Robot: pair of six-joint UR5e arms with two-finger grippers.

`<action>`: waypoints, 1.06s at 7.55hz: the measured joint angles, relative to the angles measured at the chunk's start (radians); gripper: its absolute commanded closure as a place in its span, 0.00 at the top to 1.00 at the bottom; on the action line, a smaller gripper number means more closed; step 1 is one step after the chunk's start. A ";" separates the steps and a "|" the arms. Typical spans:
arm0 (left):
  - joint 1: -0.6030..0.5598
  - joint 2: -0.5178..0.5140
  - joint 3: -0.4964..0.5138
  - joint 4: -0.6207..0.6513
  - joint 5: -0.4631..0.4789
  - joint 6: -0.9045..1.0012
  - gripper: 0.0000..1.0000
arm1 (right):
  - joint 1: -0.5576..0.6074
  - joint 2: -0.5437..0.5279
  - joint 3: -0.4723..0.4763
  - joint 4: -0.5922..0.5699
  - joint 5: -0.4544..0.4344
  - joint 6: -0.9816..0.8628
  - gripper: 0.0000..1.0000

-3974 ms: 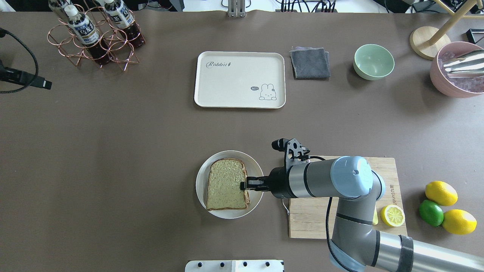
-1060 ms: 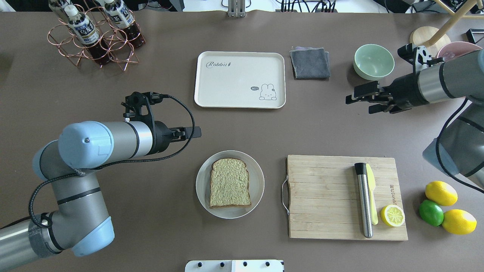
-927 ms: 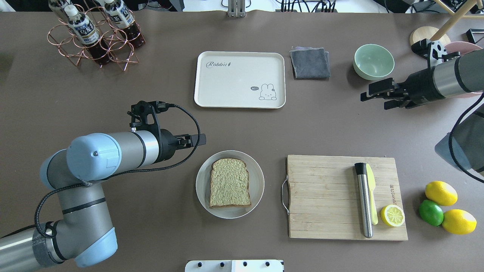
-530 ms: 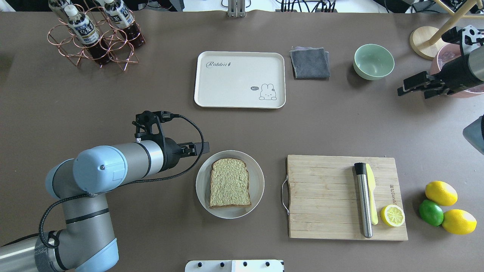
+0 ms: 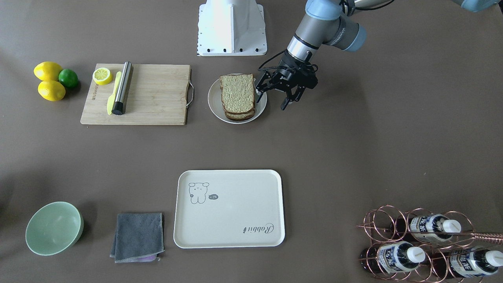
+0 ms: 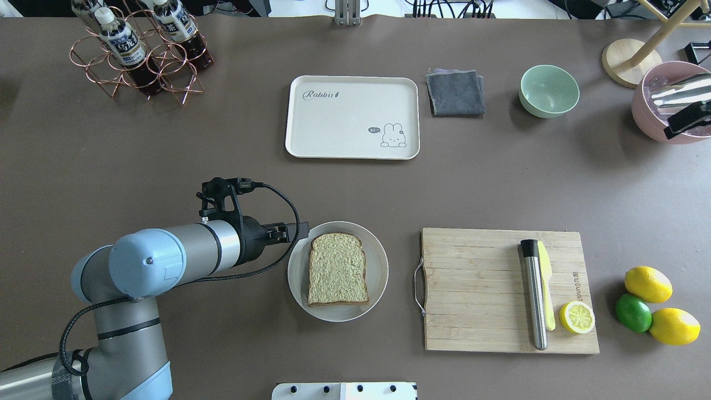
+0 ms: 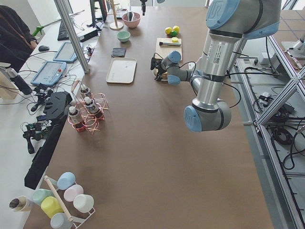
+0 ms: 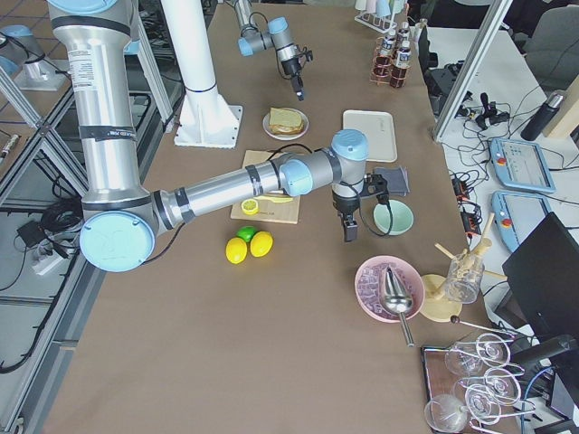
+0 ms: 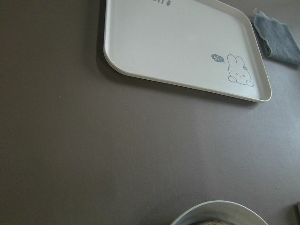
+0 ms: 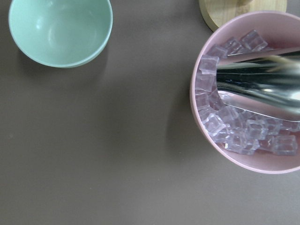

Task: Make sandwich and place on tray
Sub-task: 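Grasp the rim of the white plate with the left gripper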

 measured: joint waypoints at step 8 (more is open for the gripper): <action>0.096 0.048 0.015 0.014 0.002 -0.003 0.60 | 0.100 -0.031 0.000 -0.106 -0.030 -0.231 1.00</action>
